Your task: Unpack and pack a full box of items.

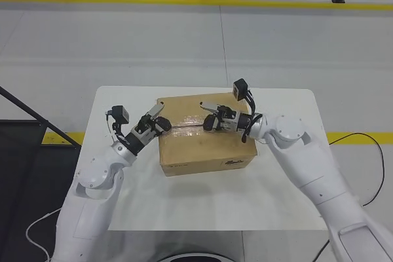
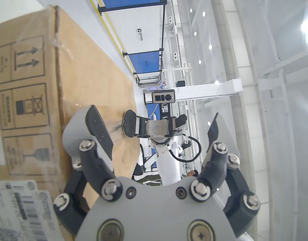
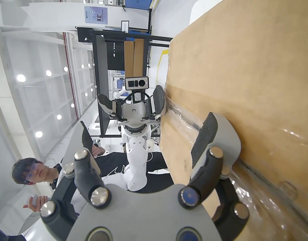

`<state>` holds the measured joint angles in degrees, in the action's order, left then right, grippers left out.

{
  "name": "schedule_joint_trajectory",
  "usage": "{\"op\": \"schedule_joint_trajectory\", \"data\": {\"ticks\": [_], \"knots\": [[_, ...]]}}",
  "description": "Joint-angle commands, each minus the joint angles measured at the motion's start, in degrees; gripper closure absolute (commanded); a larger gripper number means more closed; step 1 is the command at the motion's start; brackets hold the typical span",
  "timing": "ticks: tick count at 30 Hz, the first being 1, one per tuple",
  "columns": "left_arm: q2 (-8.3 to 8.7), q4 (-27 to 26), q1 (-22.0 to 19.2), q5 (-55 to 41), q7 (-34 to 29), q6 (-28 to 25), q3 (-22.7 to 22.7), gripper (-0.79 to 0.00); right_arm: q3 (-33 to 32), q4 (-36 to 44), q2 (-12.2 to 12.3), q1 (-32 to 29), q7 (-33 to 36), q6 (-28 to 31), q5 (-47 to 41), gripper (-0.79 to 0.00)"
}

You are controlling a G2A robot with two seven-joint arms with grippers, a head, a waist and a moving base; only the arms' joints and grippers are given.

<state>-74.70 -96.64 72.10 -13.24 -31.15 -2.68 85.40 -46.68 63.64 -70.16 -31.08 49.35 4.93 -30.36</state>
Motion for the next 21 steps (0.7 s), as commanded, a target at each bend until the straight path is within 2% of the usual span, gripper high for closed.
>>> {"op": "schedule_joint_trajectory", "data": {"ticks": [1, 13, 21], "knots": [[0.17, -0.52, 1.12, 0.12, -0.02, -0.31, 0.63, -0.785, 1.06, -0.73, -0.68, 0.67, -0.23, -0.64, -0.16, -0.785], [0.74, -2.53, 3.37, -0.08, -0.06, -1.04, 1.53, -0.785, 4.54, -3.87, -3.85, 3.09, 3.16, -2.46, -2.69, -0.785], [0.93, -3.38, 2.95, -1.17, -0.82, -1.65, 0.83, -0.785, 2.69, -4.77, -4.35, 1.94, 2.51, -0.38, -4.21, -0.785]]}}
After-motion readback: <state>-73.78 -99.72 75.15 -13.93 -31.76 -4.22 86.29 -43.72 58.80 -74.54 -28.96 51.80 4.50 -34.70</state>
